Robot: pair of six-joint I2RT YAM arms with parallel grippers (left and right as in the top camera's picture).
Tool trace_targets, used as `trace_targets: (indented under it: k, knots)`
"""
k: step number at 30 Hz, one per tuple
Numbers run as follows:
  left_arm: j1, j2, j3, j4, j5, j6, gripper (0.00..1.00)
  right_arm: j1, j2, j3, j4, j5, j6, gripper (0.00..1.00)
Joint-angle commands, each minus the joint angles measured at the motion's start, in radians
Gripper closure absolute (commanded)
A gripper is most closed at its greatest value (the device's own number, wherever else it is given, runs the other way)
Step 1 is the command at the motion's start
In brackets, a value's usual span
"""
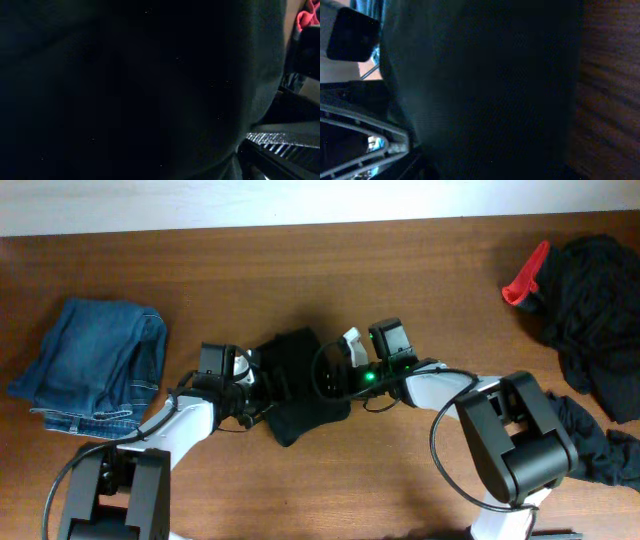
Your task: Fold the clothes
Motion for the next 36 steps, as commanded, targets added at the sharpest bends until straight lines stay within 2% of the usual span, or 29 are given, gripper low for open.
trace_targets:
  k: [1, 3, 4, 8, 10, 11, 15, 18, 19, 21, 25, 28, 32, 34, 36]
  knots:
    - [-0.012, 0.026, -0.017, -0.003, -0.004, 0.031, 0.01, 0.027, 0.006, 0.010, 0.014, -0.042, 0.000, 0.40]
    - [-0.012, 0.026, -0.017, -0.002, -0.004, 0.031, 0.01, 0.035, 0.006, 0.010, 0.014, -0.043, 0.000, 0.44]
    - [-0.012, 0.026, -0.017, -0.002, -0.004, 0.031, 0.01, 0.039, 0.006, 0.010, 0.014, -0.043, 0.000, 0.49]
    - [-0.012, 0.026, -0.017, -0.003, -0.003, 0.031, 0.01, 0.040, 0.006, 0.010, 0.013, -0.048, 0.000, 0.83]
    - [-0.012, 0.026, -0.017, -0.003, -0.001, 0.031, 0.01, 0.038, 0.006, 0.010, 0.014, -0.062, 0.000, 0.86]
    - [-0.011, 0.026, -0.017, -0.002, 0.004, 0.032, 0.01, 0.038, 0.006, 0.010, 0.013, -0.062, 0.000, 0.85]
    - [-0.003, -0.014, 0.001, -0.016, 0.019, 0.110, 0.01, 0.038, 0.006, 0.010, -0.014, -0.067, 0.000, 0.68]
    - [0.005, -0.085, 0.029, -0.042, 0.017, 0.152, 0.01, 0.037, 0.006, 0.010, -0.068, -0.044, 0.000, 0.66]
    - [0.007, -0.110, 0.039, -0.050, 0.012, 0.170, 0.01, 0.037, 0.006, 0.010, -0.086, -0.032, 0.000, 0.62]
    - [0.010, -0.177, 0.063, -0.088, -0.027, 0.204, 0.01, 0.037, 0.006, 0.010, -0.113, -0.007, -0.005, 0.40]
    - [0.010, -0.293, 0.093, -0.185, -0.133, 0.256, 0.01, 0.017, -0.018, 0.010, -0.120, 0.039, -0.016, 0.24]
    - [0.010, -0.348, 0.095, -0.218, -0.164, 0.300, 0.01, -0.022, -0.065, 0.010, -0.135, 0.074, -0.024, 0.18]
    - [0.008, -0.365, 0.095, -0.267, -0.180, 0.307, 0.01, -0.092, -0.150, 0.011, -0.192, 0.120, -0.052, 0.18]
    - [0.008, -0.364, 0.095, -0.293, -0.190, 0.327, 0.01, -0.126, -0.195, 0.011, -0.238, 0.145, -0.069, 0.20]
    - [0.008, -0.364, 0.095, -0.304, -0.190, 0.373, 0.09, -0.156, -0.245, 0.011, -0.312, 0.187, -0.104, 0.27]
